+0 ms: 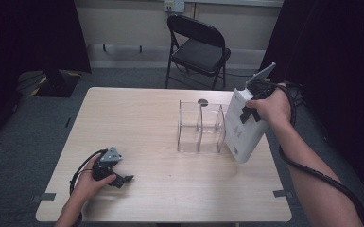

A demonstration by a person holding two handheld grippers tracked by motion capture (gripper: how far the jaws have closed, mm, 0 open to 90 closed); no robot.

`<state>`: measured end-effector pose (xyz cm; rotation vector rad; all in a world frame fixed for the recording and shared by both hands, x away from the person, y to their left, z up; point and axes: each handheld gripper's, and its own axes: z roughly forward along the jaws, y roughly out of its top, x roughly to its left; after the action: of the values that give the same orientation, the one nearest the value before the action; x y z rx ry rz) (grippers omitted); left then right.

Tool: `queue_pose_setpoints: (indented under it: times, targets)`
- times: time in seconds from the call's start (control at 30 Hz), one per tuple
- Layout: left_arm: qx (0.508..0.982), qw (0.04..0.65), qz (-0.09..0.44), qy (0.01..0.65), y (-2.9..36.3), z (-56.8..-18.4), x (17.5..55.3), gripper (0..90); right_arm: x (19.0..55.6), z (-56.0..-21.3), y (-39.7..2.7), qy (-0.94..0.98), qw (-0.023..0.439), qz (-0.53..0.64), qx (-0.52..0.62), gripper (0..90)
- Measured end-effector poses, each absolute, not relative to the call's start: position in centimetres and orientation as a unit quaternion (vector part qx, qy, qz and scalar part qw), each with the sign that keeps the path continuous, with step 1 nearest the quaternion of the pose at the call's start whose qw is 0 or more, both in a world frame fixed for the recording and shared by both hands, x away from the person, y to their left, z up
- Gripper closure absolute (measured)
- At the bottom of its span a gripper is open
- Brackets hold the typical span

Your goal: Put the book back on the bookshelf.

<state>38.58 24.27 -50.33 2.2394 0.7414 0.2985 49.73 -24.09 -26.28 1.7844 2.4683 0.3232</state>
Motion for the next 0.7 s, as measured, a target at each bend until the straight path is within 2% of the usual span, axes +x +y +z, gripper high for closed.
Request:
queue_pose_setpoints:
  times: [0.7]
  targets:
    - [0.874,0.373,0.116,0.29,24.27,-50.33,38.58,0.0,50.64,-27.0,-24.11,0.794,0.04,0.099,0.598,53.1]
